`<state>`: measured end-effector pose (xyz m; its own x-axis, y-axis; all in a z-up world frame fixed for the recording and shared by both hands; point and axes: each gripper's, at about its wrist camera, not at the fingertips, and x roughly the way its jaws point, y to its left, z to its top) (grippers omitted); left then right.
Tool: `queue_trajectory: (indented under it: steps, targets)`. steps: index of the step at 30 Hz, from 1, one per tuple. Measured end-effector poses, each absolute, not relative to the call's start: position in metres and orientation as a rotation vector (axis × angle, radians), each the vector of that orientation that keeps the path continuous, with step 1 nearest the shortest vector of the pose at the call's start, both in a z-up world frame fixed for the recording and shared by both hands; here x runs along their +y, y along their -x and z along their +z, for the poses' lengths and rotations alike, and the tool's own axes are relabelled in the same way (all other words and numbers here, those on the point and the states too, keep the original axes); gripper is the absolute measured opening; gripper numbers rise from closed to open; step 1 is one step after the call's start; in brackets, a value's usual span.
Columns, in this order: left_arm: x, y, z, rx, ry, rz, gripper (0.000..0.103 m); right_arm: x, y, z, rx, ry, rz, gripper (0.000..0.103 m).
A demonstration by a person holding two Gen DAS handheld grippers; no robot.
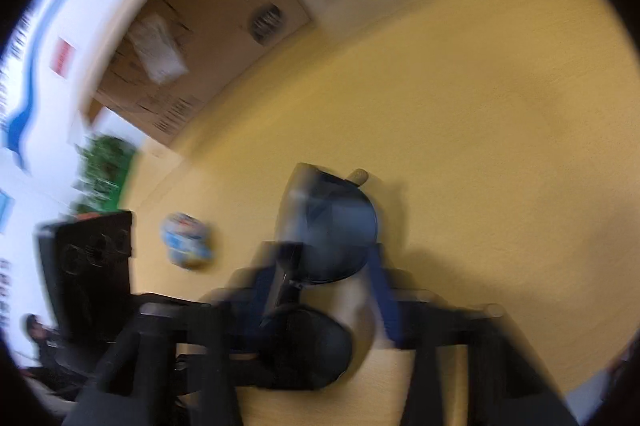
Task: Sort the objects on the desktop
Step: 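Lift the dark-lens sunglasses off the table with the right gripper, then carry the dark-lens sunglasses over the box with the right gripper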
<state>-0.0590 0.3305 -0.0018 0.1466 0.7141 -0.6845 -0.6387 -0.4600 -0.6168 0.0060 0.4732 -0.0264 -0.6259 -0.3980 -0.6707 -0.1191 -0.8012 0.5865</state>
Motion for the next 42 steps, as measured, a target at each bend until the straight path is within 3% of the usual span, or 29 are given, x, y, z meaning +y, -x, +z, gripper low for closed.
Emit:
queue_trajectory:
  steps: [6, 10, 11, 12, 14, 15, 20, 27, 28, 29, 35, 42]
  targets:
    - [0.309, 0.077, 0.057, -0.059, 1.13, 1.666, 0.019, 0.45, 0.032, 0.011, -0.716, -1.188, -2.569, 0.003]
    - [0.303, 0.091, 0.041, -0.092, 1.192, 1.68, 0.019, 0.451, 0.045, -0.003, -0.787, -1.254, -2.517, 0.005]
    - [0.299, 0.093, 0.038, -0.105, 1.2, 1.676, 0.019, 0.455, 0.042, -0.003, -0.795, -1.232, -2.517, 0.012]
    - [0.296, 0.096, 0.035, -0.119, 1.208, 1.672, 0.02, 0.459, 0.038, -0.001, -0.784, -1.211, -2.525, 0.036]
    - [0.296, 0.099, 0.035, -0.134, 1.219, 1.681, 0.02, 0.464, 0.027, 0.005, -0.735, -1.177, -2.526, 0.071]
    - [0.297, 0.1, 0.034, -0.143, 1.224, 1.681, 0.02, 0.465, 0.021, 0.009, -0.697, -1.165, -2.515, 0.075]
    - [0.302, 0.101, 0.031, -0.177, 1.237, 1.681, 0.02, 0.43, -0.013, 0.019, -0.296, -1.191, -2.374, 0.076]
    - [0.292, 0.101, 0.032, -0.173, 1.24, 1.682, 0.02, 0.365, -0.012, -0.028, 0.024, -1.321, -2.294, 0.075]
    - [0.292, 0.1, 0.032, -0.169, 1.239, 1.687, 0.02, 0.363, -0.008, -0.033, 0.035, -1.328, -2.299, 0.057]
    - [0.291, 0.1, 0.033, -0.165, 1.239, 1.692, 0.02, 0.362, -0.006, -0.035, 0.038, -1.33, -2.293, 0.032]
    - [0.28, 0.097, 0.058, -0.178, 1.167, 1.721, 0.019, 0.358, -0.01, -0.012, 0.141, -1.192, -2.324, 0.029]
    - [0.238, 0.088, 0.174, -0.069, 0.867, 1.874, 0.019, 0.33, 0.001, 0.084, 0.362, -0.853, -2.377, 0.029]
